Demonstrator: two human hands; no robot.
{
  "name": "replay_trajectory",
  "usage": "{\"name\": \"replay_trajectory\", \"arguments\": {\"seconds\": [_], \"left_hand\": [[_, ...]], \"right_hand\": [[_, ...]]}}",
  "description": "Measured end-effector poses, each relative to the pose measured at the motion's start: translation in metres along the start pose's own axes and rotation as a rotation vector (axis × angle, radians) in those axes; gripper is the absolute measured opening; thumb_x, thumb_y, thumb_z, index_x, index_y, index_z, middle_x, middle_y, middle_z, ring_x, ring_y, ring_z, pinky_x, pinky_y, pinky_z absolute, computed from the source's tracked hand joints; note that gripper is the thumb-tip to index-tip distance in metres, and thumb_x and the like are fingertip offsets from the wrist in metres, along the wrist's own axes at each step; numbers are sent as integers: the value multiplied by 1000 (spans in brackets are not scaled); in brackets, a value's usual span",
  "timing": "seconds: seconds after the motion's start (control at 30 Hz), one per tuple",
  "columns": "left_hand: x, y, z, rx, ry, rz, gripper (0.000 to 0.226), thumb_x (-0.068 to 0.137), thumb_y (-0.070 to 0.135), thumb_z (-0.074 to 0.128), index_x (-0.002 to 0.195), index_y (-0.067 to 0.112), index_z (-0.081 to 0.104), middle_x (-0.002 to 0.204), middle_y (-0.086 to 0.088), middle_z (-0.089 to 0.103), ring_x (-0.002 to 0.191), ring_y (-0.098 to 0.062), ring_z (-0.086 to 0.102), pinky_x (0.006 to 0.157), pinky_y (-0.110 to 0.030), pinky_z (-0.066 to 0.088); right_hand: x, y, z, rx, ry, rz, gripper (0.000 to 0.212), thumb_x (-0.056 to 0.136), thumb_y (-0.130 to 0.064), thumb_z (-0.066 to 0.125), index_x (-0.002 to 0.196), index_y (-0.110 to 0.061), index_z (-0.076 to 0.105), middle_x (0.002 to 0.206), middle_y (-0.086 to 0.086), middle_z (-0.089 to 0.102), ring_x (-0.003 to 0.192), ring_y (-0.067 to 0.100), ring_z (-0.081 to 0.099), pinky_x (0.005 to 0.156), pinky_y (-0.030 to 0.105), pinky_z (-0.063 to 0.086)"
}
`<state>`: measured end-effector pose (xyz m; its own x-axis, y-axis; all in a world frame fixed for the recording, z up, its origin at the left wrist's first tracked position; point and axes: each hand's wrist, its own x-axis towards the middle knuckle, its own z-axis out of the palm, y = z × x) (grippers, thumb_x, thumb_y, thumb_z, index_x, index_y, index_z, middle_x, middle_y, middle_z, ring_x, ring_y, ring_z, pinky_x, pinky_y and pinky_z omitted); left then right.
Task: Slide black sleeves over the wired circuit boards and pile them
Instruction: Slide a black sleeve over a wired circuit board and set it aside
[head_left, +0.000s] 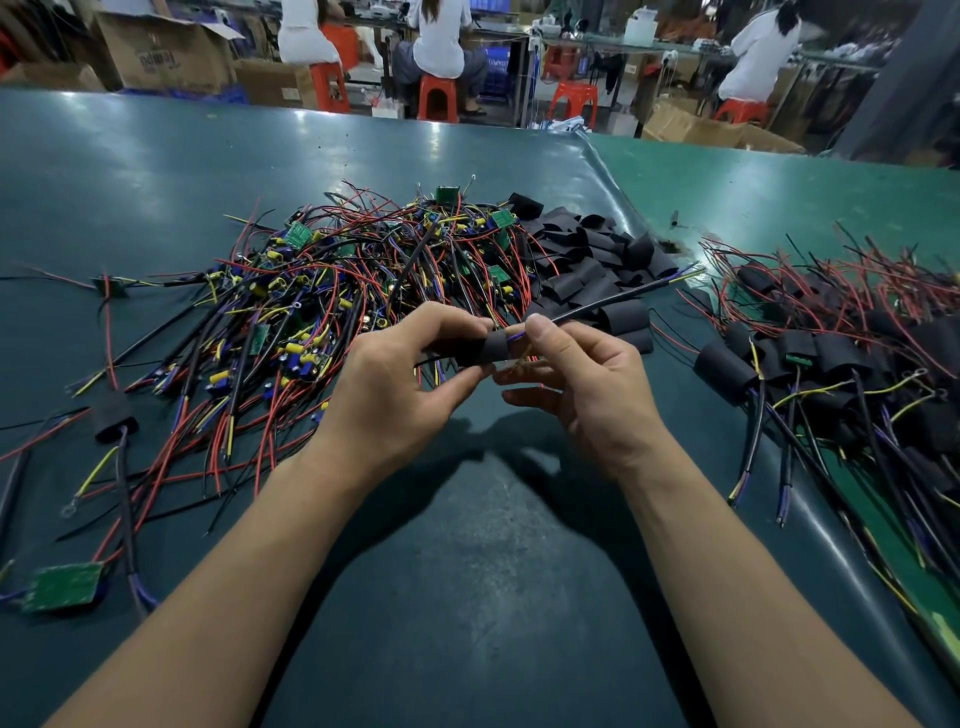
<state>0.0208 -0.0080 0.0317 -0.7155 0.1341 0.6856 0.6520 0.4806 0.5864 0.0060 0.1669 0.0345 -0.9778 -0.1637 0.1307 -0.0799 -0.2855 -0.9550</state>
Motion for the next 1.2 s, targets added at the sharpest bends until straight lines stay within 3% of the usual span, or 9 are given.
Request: {"name": "replay_trajectory", "arguments": {"seconds": [0.13,0.2,0.27,0.37,0.57,0.73,0.87,1.0,1.2], "left_hand": [[0,-2,0,65,36,48,26,76,-5,79,100,0,69,107,-5,72,99,-14,70,92,-29,55],[0,-3,-1,97,45,105,23,76,-5,79,97,-3,70,106,-8,72,99,-16,70,91,-27,55],[-1,-3,0,105,43,156,22,75,-6,80,95,-4,71,107,-9,72,100,-17,70,91,-28,55],[-1,-3,2,90,28,205,23,77,-5,80,98,-3,71,108,-9,72,101,-18,70,90,-33,57],[1,-4,-3,189,59,149,36,75,0,82,107,1,67,116,-10,68,111,-22,64,97,-38,52],[2,-5,-3,310,140,195,19,83,9,78,99,2,71,104,-8,70,99,-27,63,92,-35,48],[1,-5,-1,326,117,188,9,82,3,75,90,2,73,93,-6,71,88,-28,62,84,-31,48],[1,-8,-1,364,78,113,10,84,12,72,91,5,73,92,-4,71,89,-26,59,85,-30,45],[-4,-22,-3,650,-131,-332,37,88,34,69,119,15,66,121,-6,60,115,-31,48,99,-44,40]], "right_hand": [[-1,1,1,50,-7,-3,15,80,-22,67,84,-11,76,95,4,75,69,24,71,61,29,57],[-1,2,3,72,-4,28,13,87,-19,64,91,-14,76,85,0,72,66,21,69,58,28,56],[-1,3,5,39,-17,72,22,82,-33,68,97,-17,74,76,-1,66,62,18,67,51,24,53],[0,5,4,-92,-47,88,30,71,-42,72,84,-16,72,71,3,67,54,15,63,45,20,48],[1,4,1,-23,41,-22,11,75,-23,73,81,-14,72,66,8,69,51,16,63,49,24,52],[10,-4,-10,-25,551,-339,12,93,-13,67,94,-2,62,60,5,68,46,17,61,45,27,53],[15,-20,-45,358,974,-385,22,90,-13,71,95,3,57,77,9,69,56,16,67,55,23,55],[14,-14,-59,445,1063,-228,10,93,-7,66,89,-2,59,90,8,67,58,12,70,58,17,53],[19,-8,-43,259,906,-131,22,100,-18,55,80,-10,58,59,4,63,44,12,57,46,23,51]]}}
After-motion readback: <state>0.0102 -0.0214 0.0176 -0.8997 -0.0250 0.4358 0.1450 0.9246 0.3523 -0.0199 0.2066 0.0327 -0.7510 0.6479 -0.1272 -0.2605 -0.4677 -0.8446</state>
